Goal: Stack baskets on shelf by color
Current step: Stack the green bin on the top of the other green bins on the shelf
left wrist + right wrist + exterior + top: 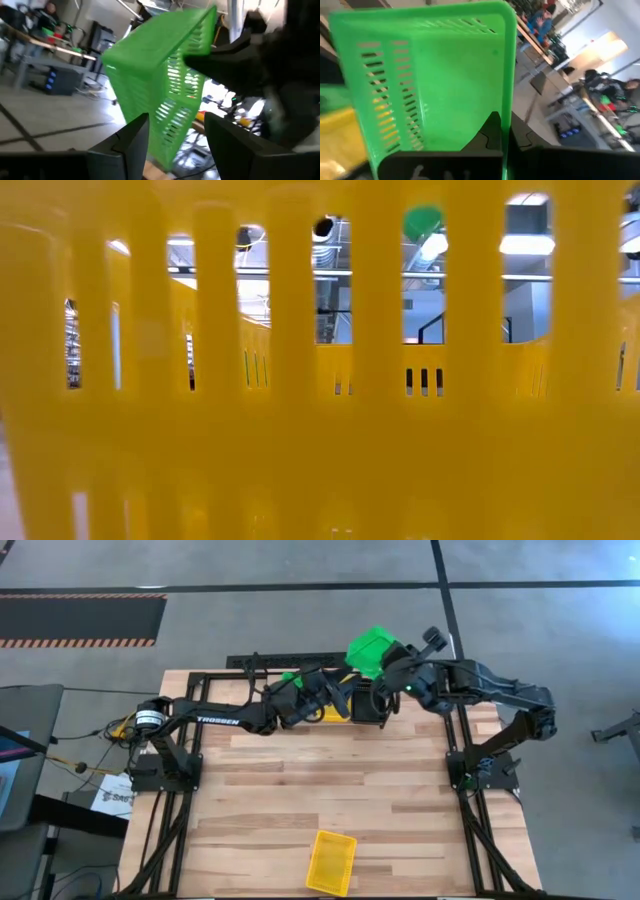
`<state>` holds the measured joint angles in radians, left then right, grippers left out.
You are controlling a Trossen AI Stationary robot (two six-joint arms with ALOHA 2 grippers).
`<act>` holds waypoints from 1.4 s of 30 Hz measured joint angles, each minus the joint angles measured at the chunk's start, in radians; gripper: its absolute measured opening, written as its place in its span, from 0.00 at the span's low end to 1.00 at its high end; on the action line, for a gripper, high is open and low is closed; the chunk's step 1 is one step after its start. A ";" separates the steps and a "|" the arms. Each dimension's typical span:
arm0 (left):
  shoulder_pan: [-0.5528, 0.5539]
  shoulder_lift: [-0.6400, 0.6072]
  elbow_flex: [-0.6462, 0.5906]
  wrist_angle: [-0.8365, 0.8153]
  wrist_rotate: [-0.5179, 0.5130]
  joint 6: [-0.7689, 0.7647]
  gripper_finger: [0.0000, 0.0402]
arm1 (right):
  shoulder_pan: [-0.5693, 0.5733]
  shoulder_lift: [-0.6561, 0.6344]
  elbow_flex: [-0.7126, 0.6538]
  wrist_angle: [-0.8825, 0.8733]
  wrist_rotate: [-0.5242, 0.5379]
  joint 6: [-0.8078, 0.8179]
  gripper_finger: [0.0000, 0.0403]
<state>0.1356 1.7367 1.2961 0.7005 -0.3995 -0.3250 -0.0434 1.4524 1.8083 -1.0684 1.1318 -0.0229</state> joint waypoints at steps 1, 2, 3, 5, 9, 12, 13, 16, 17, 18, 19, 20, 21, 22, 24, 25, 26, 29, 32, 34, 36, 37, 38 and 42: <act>0.000 0.000 0.000 -0.006 -0.017 0.018 0.45 | 0.006 0.002 0.001 0.023 -0.005 -0.005 0.01; 0.002 0.000 0.000 -0.014 -0.031 0.034 0.45 | 0.010 0.005 0.000 0.033 -0.007 -0.012 0.01; 0.006 0.000 0.000 -0.022 -0.042 0.044 0.45 | 0.015 0.007 -0.002 0.042 -0.017 -0.021 0.01; 0.016 0.000 0.000 -0.030 -0.067 0.052 0.45 | 0.032 0.006 -0.001 0.077 -0.040 -0.031 0.01; 0.041 0.000 0.000 -0.014 -0.024 0.082 0.45 | 0.051 0.005 0.000 0.091 -0.046 -0.031 0.01; 0.054 0.000 -0.001 -0.015 -0.015 0.070 0.41 | 0.061 0.004 0.000 0.091 -0.060 -0.028 0.01; 0.060 0.000 -0.001 -0.017 0.001 0.069 0.37 | 0.067 0.004 0.000 0.090 -0.060 -0.027 0.01; 0.076 0.000 -0.002 -0.025 0.065 0.072 0.14 | 0.087 0.004 0.000 0.084 -0.059 -0.028 0.01; 0.079 0.000 -0.002 -0.026 0.075 0.076 0.07 | 0.094 0.004 0.000 0.084 -0.059 -0.029 0.01; 0.082 0.000 -0.002 -0.026 0.081 0.078 0.05 | 0.102 0.004 0.000 0.083 -0.059 -0.031 0.02; 0.084 0.000 -0.002 -0.025 0.080 0.084 0.04 | 0.109 0.004 0.000 0.082 -0.059 -0.031 0.02; 0.083 0.000 -0.002 -0.024 0.071 0.095 0.02 | 0.117 0.003 0.000 0.081 -0.059 -0.031 0.03; 0.082 0.000 -0.002 -0.019 0.057 0.100 0.01 | 0.125 0.001 0.000 0.080 -0.061 -0.031 0.05; 0.082 0.000 -0.002 -0.012 0.051 0.102 0.01 | 0.135 -0.002 0.000 0.078 -0.063 -0.031 0.07; 0.082 0.000 -0.002 0.003 0.054 0.104 0.01 | 0.157 -0.005 0.000 0.078 -0.064 -0.031 0.11; 0.082 -0.001 -0.002 0.004 0.058 0.102 0.00 | 0.166 -0.005 0.000 0.077 -0.065 -0.031 0.13; 0.082 -0.001 -0.002 0.004 0.063 0.099 0.00 | 0.176 -0.009 0.000 0.068 -0.069 -0.031 0.16; 0.081 -0.001 -0.002 0.005 0.081 0.099 0.00 | 0.196 -0.018 -0.001 0.034 -0.074 -0.026 0.25; 0.079 -0.001 -0.002 0.005 0.087 0.098 0.00 | 0.203 -0.021 -0.002 0.009 -0.040 -0.006 0.36; 0.078 -0.001 -0.001 0.007 0.088 0.097 0.00 | 0.203 -0.025 -0.001 -0.004 0.016 -0.006 0.45; 0.078 -0.001 -0.001 0.006 0.085 0.098 0.00 | 0.203 -0.032 -0.002 -0.025 0.098 -0.012 0.52; 0.078 -0.001 -0.001 0.006 0.090 0.098 0.00 | 0.203 -0.037 -0.002 -0.029 0.136 -0.012 0.56; 0.078 -0.001 0.000 0.006 0.094 0.098 0.00 | 0.203 -0.039 -0.002 -0.027 0.166 -0.012 0.59; 0.077 -0.002 0.002 0.007 0.099 0.098 0.00 | 0.209 -0.063 0.026 -0.037 0.188 -0.012 0.68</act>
<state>0.2123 1.7351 1.2980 0.7076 -0.3008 -0.2267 0.1654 1.3896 1.8344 -1.1057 1.3193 -0.0347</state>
